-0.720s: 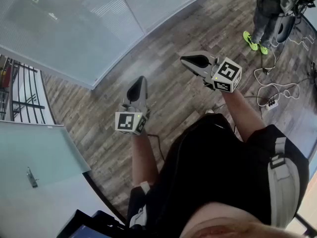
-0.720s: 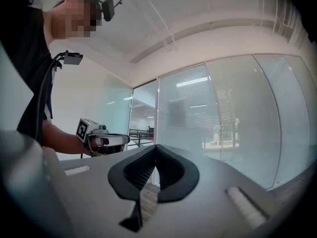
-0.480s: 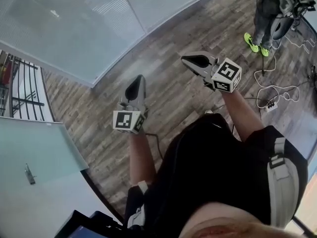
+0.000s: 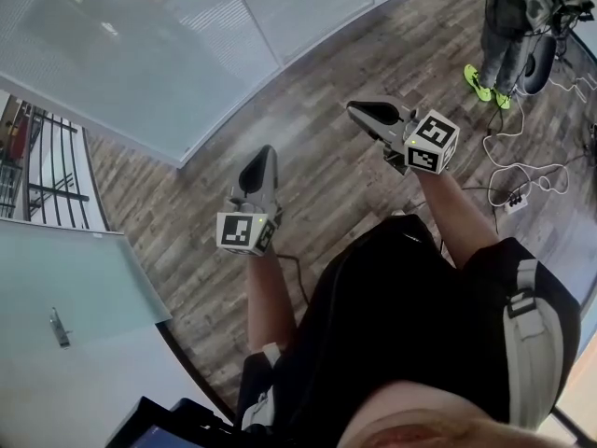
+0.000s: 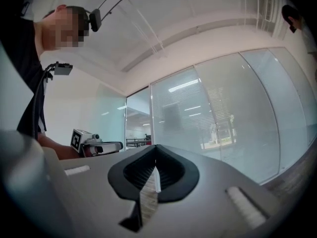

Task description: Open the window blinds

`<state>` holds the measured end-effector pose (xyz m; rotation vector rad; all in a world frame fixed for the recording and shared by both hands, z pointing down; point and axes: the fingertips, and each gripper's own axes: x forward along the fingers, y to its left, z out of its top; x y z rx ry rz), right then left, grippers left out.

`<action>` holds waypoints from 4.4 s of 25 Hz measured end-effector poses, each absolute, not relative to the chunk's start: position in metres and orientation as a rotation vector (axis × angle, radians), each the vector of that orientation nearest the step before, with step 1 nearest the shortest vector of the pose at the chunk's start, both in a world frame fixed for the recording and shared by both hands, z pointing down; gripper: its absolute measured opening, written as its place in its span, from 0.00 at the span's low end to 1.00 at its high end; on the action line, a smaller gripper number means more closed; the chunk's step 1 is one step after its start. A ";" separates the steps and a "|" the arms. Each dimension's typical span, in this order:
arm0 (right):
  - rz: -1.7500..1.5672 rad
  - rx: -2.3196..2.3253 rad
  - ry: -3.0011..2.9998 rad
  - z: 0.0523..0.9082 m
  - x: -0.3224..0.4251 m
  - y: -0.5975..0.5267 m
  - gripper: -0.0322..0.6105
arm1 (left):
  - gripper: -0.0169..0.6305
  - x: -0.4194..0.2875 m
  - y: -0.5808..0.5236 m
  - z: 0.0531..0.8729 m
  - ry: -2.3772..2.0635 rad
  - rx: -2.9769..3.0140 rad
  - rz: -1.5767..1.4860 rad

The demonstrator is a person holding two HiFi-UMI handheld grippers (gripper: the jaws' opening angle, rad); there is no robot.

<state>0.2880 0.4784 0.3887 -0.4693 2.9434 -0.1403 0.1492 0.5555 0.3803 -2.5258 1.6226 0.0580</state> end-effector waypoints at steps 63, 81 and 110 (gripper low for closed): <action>-0.231 0.018 2.942 0.410 0.252 0.224 0.06 | 0.03 0.141 0.274 0.410 1.771 -2.498 -0.072; -0.322 0.122 2.894 0.427 0.235 0.180 0.06 | 0.03 0.124 0.246 0.427 1.857 -2.443 -0.101; -0.245 -0.094 2.919 0.415 0.112 0.081 0.06 | 0.03 0.020 0.147 0.432 1.693 -2.617 -0.022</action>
